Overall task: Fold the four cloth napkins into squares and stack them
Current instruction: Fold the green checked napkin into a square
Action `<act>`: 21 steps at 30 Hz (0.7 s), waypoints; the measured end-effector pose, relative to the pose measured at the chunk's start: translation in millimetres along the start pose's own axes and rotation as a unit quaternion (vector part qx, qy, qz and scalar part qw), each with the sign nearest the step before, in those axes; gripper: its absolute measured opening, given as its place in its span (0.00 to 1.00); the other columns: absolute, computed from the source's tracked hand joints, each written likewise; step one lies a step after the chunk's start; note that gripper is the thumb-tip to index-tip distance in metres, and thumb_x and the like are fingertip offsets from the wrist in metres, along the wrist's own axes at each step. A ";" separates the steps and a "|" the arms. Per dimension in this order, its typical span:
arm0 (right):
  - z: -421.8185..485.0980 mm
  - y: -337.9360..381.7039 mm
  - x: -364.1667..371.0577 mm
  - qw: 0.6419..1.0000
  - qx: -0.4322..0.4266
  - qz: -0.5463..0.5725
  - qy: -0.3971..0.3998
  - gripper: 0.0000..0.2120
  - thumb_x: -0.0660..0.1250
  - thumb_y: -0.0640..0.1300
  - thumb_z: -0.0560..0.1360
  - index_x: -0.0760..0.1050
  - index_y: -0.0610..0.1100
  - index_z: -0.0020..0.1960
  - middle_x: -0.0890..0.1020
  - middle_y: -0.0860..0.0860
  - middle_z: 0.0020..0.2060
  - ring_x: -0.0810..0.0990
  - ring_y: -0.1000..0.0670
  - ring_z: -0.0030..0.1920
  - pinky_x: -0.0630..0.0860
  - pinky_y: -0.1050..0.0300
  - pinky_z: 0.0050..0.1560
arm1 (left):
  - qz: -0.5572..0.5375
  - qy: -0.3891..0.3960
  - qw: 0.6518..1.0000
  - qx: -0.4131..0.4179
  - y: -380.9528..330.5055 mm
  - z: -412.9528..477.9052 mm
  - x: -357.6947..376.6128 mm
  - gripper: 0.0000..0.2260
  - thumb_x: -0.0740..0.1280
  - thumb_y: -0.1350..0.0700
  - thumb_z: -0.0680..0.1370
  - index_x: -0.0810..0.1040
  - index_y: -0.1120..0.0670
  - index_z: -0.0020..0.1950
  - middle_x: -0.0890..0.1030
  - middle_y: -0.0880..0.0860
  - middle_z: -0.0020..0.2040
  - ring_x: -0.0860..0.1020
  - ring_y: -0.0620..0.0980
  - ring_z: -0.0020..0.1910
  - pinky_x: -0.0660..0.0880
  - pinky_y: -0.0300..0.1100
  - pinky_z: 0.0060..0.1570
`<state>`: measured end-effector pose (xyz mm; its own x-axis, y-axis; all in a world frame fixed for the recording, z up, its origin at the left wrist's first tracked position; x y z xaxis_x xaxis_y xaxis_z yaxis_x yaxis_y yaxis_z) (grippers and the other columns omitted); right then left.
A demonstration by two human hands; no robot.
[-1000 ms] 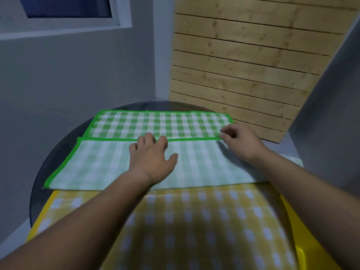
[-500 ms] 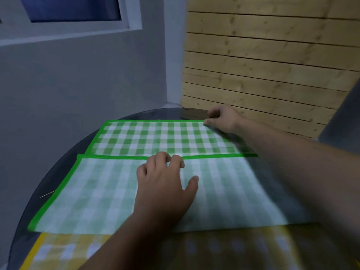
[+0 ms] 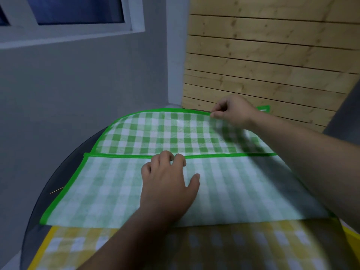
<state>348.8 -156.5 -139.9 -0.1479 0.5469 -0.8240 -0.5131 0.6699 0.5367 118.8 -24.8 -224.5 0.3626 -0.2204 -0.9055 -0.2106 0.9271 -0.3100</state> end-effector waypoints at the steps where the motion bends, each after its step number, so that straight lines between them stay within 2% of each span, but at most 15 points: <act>1: -9.1 4.5 -4.3 1.000 -0.013 -0.008 -0.002 0.04 0.74 0.47 0.73 0.83 0.50 0.40 0.84 0.54 0.37 0.82 0.51 0.44 0.78 0.54 0.50 | 0.003 0.005 1.000 -0.001 -1.0 -0.4 -2.1 0.17 0.56 0.35 0.76 0.71 0.44 0.57 0.70 0.46 0.58 0.68 0.48 0.59 0.62 0.48 0.61; 5: -52.1 21.1 -20.4 0.997 -0.053 -0.064 -0.005 0.08 0.73 0.48 0.73 0.79 0.53 0.36 0.82 0.58 0.34 0.81 0.53 0.41 0.75 0.55 0.50 | 0.061 0.030 0.998 0.012 -8.9 -3.1 -10.7 0.19 0.54 0.39 0.79 0.73 0.49 0.61 0.74 0.50 0.60 0.71 0.52 0.60 0.67 0.49 0.61; 8: -85.5 29.8 -30.4 0.991 -0.072 -0.109 -0.008 0.06 0.72 0.49 0.73 0.80 0.55 0.38 0.83 0.58 0.36 0.81 0.52 0.43 0.75 0.48 0.56 | 0.112 0.069 0.991 0.039 -13.4 -6.8 -19.6 0.21 0.52 0.40 0.80 0.73 0.52 0.61 0.76 0.52 0.59 0.72 0.54 0.60 0.67 0.49 0.61; 12: -129.0 38.5 -38.1 0.991 -0.086 -0.103 0.015 0.02 0.72 0.48 0.72 0.82 0.53 0.40 0.83 0.57 0.40 0.81 0.52 0.45 0.78 0.49 0.50 | 0.116 0.086 0.986 0.087 -21.0 -18.5 -45.4 0.20 0.53 0.40 0.81 0.72 0.53 0.62 0.76 0.55 0.59 0.72 0.56 0.60 0.66 0.50 0.61; 15: -160.1 42.8 -38.8 0.988 -0.114 -0.100 0.029 0.02 0.73 0.48 0.72 0.83 0.52 0.40 0.83 0.57 0.41 0.80 0.52 0.46 0.77 0.50 0.50 | 0.111 0.066 0.972 0.194 -27.8 -41.1 -70.9 0.17 0.55 0.43 0.80 0.75 0.52 0.56 0.78 0.54 0.52 0.76 0.57 0.53 0.70 0.49 0.54; 18: -189.3 45.5 -32.9 0.987 -0.121 -0.093 0.044 0.02 0.73 0.48 0.72 0.83 0.52 0.41 0.83 0.57 0.42 0.79 0.53 0.47 0.76 0.53 0.53 | 0.085 0.011 0.935 0.345 -28.5 -71.5 -84.9 0.10 0.60 0.48 0.79 0.77 0.52 0.49 0.77 0.52 0.44 0.76 0.56 0.45 0.73 0.48 0.43; 19: -197.2 45.7 -28.6 0.987 -0.118 -0.092 0.059 0.02 0.72 0.48 0.72 0.83 0.52 0.41 0.83 0.57 0.43 0.79 0.54 0.48 0.75 0.54 0.54 | 0.071 -0.011 0.924 0.377 -26.9 -79.0 -86.7 0.09 0.62 0.50 0.78 0.77 0.53 0.49 0.77 0.53 0.46 0.76 0.56 0.45 0.73 0.48 0.43; 21: -212.7 46.5 -18.9 0.986 -0.106 -0.095 0.091 0.03 0.72 0.48 0.72 0.83 0.50 0.42 0.82 0.56 0.44 0.79 0.54 0.49 0.75 0.55 0.55 | 0.062 -0.041 0.919 0.387 -21.3 -86.3 -86.0 0.12 0.64 0.50 0.77 0.78 0.54 0.56 0.77 0.55 0.56 0.75 0.57 0.57 0.73 0.49 0.54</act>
<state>147.9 -242.5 -138.0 -0.1717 0.3103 -0.9350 -0.7088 0.6203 0.3360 13.7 -51.8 -165.0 0.4528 -0.1044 -0.8855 0.4424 0.8886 0.1214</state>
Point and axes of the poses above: each hand's wrist, its own z-axis towards the middle knuckle, its own x-axis out of the palm, y = z × x, the point moved 1 cm from there along z, towards the middle knuckle
